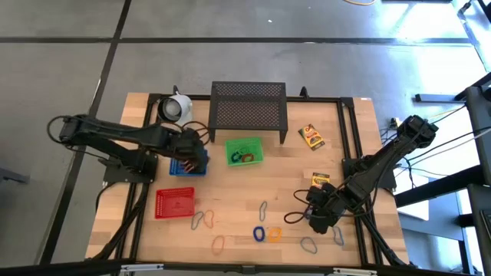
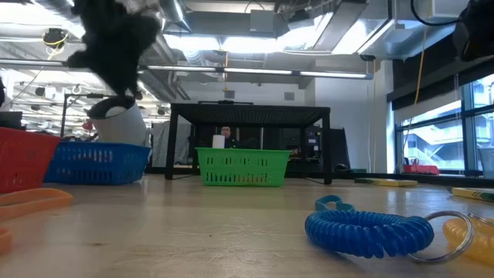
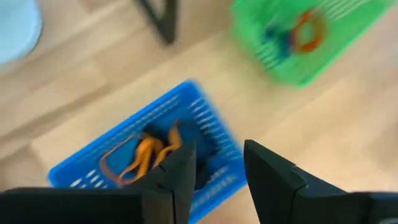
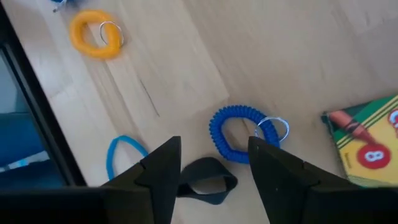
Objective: Pick & Place Office Desk Supplies
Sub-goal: Put the bottom right blue spring keychain into the green bin
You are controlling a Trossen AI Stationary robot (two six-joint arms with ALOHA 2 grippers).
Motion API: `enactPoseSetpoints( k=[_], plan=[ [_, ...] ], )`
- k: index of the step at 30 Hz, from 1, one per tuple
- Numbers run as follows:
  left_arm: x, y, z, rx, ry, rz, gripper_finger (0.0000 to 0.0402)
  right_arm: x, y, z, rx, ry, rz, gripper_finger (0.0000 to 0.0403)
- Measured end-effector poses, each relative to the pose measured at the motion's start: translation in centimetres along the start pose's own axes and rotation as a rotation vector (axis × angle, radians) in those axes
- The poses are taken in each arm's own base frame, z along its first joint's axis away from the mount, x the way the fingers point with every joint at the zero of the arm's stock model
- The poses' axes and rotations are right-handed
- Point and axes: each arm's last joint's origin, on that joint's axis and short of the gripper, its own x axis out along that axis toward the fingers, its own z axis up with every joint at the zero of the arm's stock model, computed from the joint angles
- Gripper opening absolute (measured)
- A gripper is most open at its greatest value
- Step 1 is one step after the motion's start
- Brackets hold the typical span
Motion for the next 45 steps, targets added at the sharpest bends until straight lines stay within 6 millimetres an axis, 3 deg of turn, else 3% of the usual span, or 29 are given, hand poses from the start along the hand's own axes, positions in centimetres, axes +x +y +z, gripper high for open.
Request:
enactPoseSetpoints(
  k=[5,10,17,26,30,37,45],
  plan=[
    [-3.2,-2.1,0.4,0.023,-0.176,-0.152,0.0125,1.0,-0.2,-0.2,-0.005,0.025,-0.058,0.019],
    [-5.3,-4.1,0.1,0.081,-0.329,-0.29,0.0125,3.0,-0.3,-0.6,-0.038,0.079,-0.143,0.019],
    [-6.2,-5.3,-0.6,0.121,-0.416,-0.37,0.0123,5.3,-0.7,-0.7,-0.179,0.051,-0.268,0.019],
    [-6.8,-5.9,-1.5,0.117,-0.419,-0.419,0.0121,6.5,-0.7,-0.7,-0.332,0.024,-0.33,0.0185],
    [-7.0,-5.9,-1.8,0.116,-0.444,-0.41,0.012,6.6,-0.6,-0.7,-0.354,0.027,-0.319,0.0147],
    [-6.7,-6.3,-2.2,0.123,-0.469,-0.387,0.0118,6.7,-0.3,-0.7,-0.357,0.03,-0.285,0.0022],
    [-6.2,-6.9,-2.4,0.135,-0.467,-0.381,0.0118,5.7,-0.2,-0.3,-0.306,-0.011,-0.253,0.0019]
  ],
)
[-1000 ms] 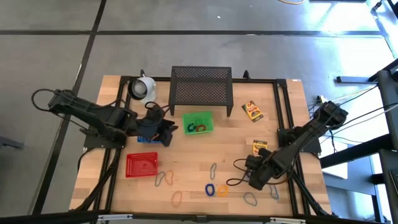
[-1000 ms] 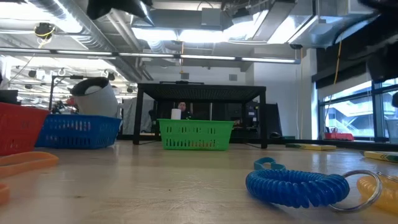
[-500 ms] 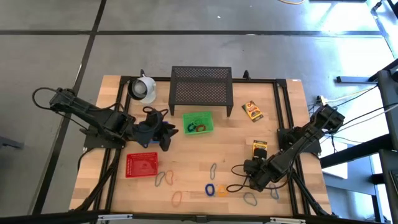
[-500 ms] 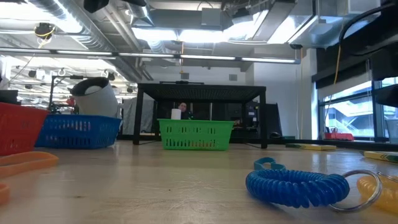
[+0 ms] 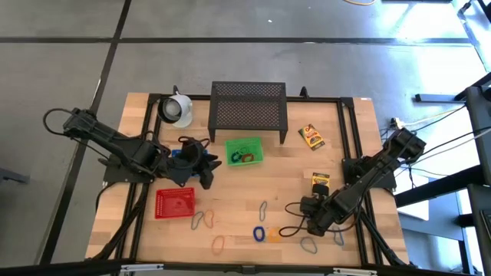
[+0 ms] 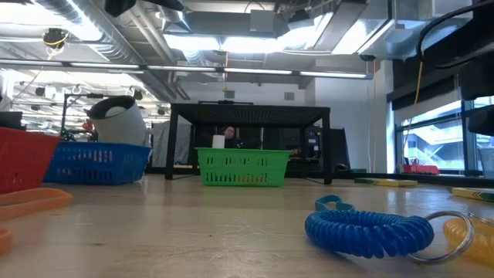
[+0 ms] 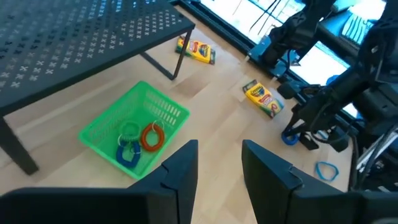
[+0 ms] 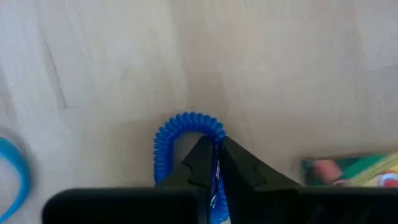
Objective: Pick & Place Office Desk Supplies
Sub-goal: Put the bottom right blue spring keychain into the green bin
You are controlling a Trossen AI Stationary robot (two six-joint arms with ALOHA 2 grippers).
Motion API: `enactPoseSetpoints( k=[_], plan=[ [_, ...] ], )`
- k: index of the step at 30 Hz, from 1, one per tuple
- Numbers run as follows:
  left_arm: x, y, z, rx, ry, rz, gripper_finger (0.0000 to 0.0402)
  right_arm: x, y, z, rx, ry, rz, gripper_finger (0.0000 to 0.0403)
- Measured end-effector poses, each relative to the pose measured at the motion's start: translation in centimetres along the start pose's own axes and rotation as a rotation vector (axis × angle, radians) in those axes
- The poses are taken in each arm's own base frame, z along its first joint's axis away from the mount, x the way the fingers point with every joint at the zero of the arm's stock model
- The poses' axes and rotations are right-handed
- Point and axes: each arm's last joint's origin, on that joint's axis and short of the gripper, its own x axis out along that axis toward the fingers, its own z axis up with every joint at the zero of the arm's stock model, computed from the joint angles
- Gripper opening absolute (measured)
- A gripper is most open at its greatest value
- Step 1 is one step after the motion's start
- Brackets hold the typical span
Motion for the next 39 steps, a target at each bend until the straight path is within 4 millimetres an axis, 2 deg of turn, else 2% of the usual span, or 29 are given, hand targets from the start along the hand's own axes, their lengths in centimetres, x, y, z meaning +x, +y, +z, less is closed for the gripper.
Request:
enactPoseSetpoints(
  k=[6,10,17,25,32,39],
  plan=[
    [1.0,-0.8,-0.4,0.117,-0.016,-0.009,0.012,-2.8,-0.4,2.3,0.078,-0.181,0.022,0.0008],
    [2.1,-1.5,-0.9,0.121,-0.017,-0.013,0.0124,-4.8,-0.4,4.4,0.133,-0.344,0.016,0.0009],
    [5.0,-3.5,-2.3,0.112,0.001,-0.097,0.0159,-7.7,-0.4,8.3,0.134,-0.591,-0.057,0.0009],
    [8.1,-6.2,-3.5,0.318,-0.141,-0.201,0.0177,-10.1,-1.1,12.5,0.093,-0.79,-0.101,0.0009],
    [9.9,-7.0,-3.9,0.455,-0.246,-0.181,0.0174,-11.6,-1.1,14.3,0.026,-0.9,-0.101,0.0009],
    [10.2,-6.8,-3.8,0.446,-0.275,-0.115,0.0172,-12.3,-1.0,14.7,-0.029,-0.926,-0.125,0.0009]
  ],
)
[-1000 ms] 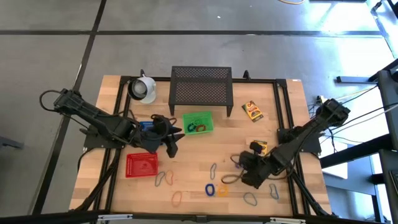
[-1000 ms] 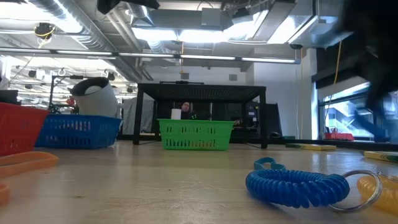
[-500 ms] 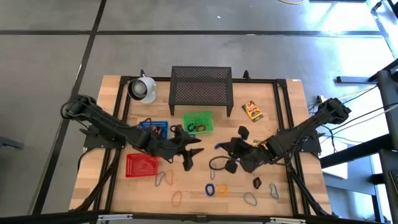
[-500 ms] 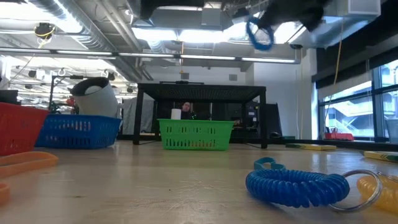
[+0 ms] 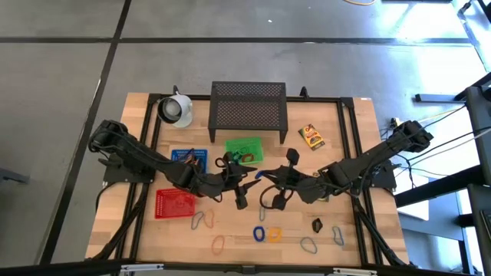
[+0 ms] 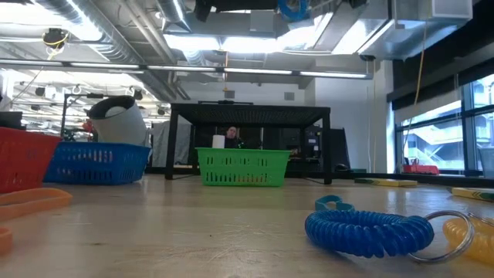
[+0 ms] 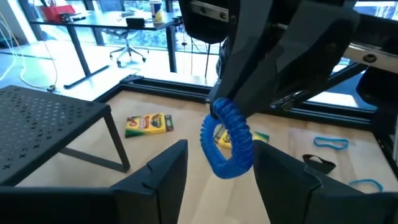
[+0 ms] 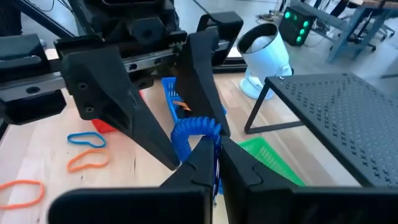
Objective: Pick & Place Office Desk Supplies
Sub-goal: Put the bottom right blue spring keychain into the green bin
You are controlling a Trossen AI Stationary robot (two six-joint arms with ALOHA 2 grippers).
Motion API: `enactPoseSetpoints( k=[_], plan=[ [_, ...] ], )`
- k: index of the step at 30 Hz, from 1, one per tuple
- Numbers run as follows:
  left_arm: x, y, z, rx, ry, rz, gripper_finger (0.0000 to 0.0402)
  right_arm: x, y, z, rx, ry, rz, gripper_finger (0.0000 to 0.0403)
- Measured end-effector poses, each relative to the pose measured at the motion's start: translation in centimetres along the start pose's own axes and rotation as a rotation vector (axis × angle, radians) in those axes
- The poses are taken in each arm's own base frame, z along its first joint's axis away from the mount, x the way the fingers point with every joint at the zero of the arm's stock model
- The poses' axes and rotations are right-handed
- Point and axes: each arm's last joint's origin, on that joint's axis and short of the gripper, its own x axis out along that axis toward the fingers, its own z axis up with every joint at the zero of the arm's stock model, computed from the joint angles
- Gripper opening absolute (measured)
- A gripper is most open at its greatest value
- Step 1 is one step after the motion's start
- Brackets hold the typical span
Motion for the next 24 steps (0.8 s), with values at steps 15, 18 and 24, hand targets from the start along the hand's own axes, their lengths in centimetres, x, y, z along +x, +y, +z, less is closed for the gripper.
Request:
enactPoseSetpoints(
  k=[15,18,24],
  plan=[
    [0.1,0.2,0.0,-0.009,0.0,0.007,0.0018,0.6,-0.4,0.1,0.028,0.03,0.082,0.0037],
    [0.1,0.2,0.0,-0.015,0.002,0.007,0.0017,0.9,-0.8,0.2,0.099,0.051,0.127,0.0068],
    [-0.1,0.4,0.2,-0.092,0.003,0.008,0.0016,0.2,-2.2,0.7,0.134,0.102,0.2,0.016]
  ],
)
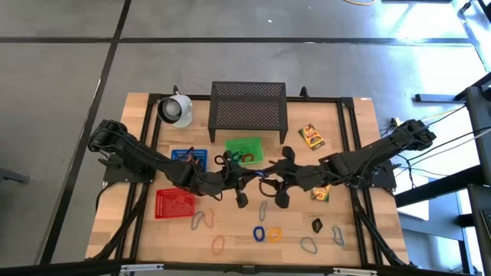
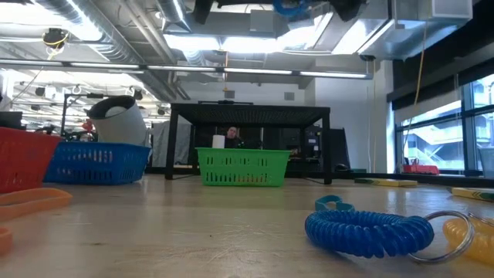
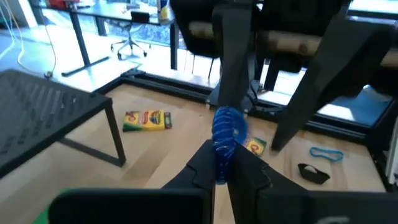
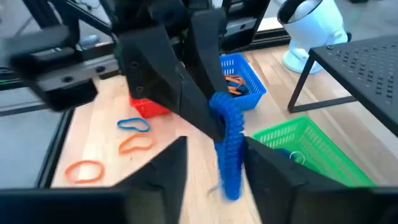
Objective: Pick & Place Office Desk Supplies
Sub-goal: Put the bottom right blue spring keychain into the green bin
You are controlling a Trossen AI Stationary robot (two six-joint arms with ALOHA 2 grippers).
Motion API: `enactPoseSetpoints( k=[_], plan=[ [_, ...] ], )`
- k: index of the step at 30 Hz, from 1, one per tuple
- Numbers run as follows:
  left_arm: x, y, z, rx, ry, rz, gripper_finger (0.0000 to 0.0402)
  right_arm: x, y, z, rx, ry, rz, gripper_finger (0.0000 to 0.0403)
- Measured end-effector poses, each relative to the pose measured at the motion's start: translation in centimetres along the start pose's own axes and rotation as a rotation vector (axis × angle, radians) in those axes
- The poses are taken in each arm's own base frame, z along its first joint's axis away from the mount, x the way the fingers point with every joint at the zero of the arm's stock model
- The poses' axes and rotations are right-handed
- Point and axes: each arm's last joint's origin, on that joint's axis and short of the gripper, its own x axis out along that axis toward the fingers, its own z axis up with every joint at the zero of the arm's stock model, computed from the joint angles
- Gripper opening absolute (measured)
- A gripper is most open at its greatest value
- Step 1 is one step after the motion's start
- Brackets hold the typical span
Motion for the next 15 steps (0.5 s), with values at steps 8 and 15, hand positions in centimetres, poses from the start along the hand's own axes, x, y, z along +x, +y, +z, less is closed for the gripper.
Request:
enactPoseSetpoints(
  k=[8,15],
  plan=[
    [-2.0,2.1,-0.7,-0.133,0.204,0.108,0.0016,-4.0,-1.7,0.2,0.054,0.087,-0.003,0.0232],
    [-4.7,4.1,-1.3,-0.226,0.398,0.215,0.0016,-6.1,-2.6,-1.7,0.148,0.277,-0.082,0.0224]
  ],
)
